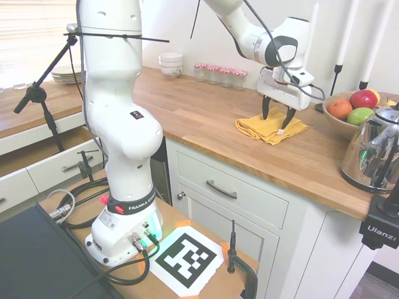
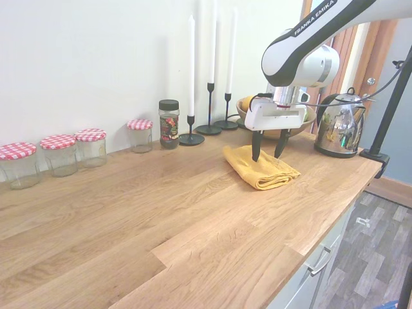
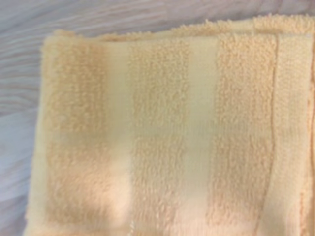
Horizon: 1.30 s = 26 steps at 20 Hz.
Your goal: Wipe the counter
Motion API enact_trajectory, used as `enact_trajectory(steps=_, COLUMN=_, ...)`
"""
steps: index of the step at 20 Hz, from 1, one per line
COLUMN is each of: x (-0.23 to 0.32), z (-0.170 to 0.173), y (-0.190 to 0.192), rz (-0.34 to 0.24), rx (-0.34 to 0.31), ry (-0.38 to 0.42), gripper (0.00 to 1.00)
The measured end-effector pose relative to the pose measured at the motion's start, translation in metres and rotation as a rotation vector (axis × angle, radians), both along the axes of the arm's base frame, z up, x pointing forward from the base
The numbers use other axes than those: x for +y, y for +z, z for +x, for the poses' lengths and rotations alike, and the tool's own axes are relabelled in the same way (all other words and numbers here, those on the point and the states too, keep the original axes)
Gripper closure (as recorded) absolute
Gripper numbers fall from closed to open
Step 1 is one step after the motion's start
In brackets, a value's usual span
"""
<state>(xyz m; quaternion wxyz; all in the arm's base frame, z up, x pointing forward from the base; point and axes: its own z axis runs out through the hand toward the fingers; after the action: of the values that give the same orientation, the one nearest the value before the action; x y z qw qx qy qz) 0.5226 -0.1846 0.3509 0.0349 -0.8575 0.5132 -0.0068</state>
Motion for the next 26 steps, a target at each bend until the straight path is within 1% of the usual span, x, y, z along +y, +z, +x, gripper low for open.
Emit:
enact_trajectory(steps=5, x=-0.001, z=0.004, y=-0.014, rz=0.007, rx=0.022, ry=-0.004, gripper=0.0)
enact_trajectory(steps=6, x=-0.001, z=0.004, y=-0.016, rz=0.009, rx=0.024, ry=-0.006, gripper=1.0)
enact_trajectory(steps=18, x=-0.001, z=0.006, y=-0.02, rz=0.028, rx=0.018, ry=-0.009, gripper=1.0)
enact_trajectory(steps=26, x=0.003, z=0.008, y=-0.02, rz=0.027, rx=0.01, ry=-0.004, gripper=1.0)
